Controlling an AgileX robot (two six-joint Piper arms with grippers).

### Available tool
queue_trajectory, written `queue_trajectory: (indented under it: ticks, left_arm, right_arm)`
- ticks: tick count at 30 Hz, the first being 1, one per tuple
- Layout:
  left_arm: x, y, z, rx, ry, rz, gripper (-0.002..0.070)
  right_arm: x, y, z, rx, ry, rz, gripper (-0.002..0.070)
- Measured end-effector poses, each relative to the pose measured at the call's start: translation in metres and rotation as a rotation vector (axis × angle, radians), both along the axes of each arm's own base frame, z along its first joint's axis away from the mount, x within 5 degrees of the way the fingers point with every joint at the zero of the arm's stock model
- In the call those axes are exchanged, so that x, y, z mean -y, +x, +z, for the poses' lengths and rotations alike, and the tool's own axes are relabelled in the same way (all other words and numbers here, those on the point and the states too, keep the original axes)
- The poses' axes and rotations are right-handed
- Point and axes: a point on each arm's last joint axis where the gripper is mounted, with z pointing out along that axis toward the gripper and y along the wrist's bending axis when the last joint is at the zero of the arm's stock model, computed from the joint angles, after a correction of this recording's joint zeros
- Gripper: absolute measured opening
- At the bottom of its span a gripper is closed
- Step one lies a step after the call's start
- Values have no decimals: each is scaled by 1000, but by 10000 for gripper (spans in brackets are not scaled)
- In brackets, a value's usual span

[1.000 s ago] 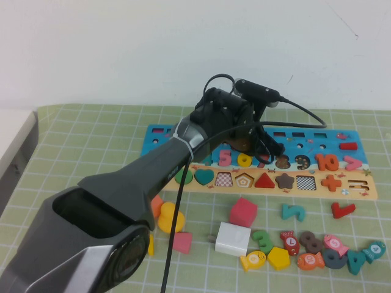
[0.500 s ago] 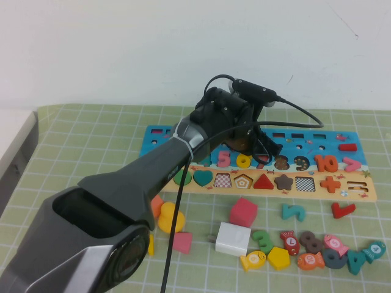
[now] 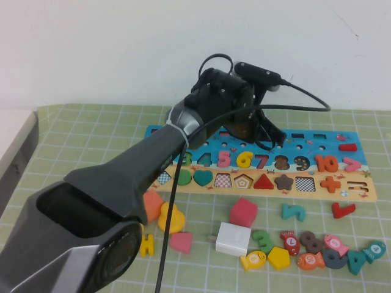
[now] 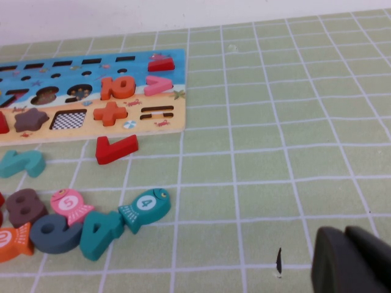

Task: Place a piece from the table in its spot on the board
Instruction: Place the "number 6" into the hole of the number 6

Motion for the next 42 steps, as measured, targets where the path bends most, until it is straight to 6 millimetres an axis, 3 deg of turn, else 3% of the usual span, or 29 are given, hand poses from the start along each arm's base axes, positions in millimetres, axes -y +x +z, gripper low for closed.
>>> queue_trajectory:
  ticks: [6,18,42]
  left_arm:
    - [6,-9,-7,-75,14,-80,-2]
    - [8,-6,-32,-109,43,-99,-2]
    - [10,-1,-33,-85,-23,-32,-2]
  right_arm:
    - [0,0,0,0,0,0,-2]
    - [0,0,0,0,0,0,-2]
    - [0,0,0,0,0,0,-3]
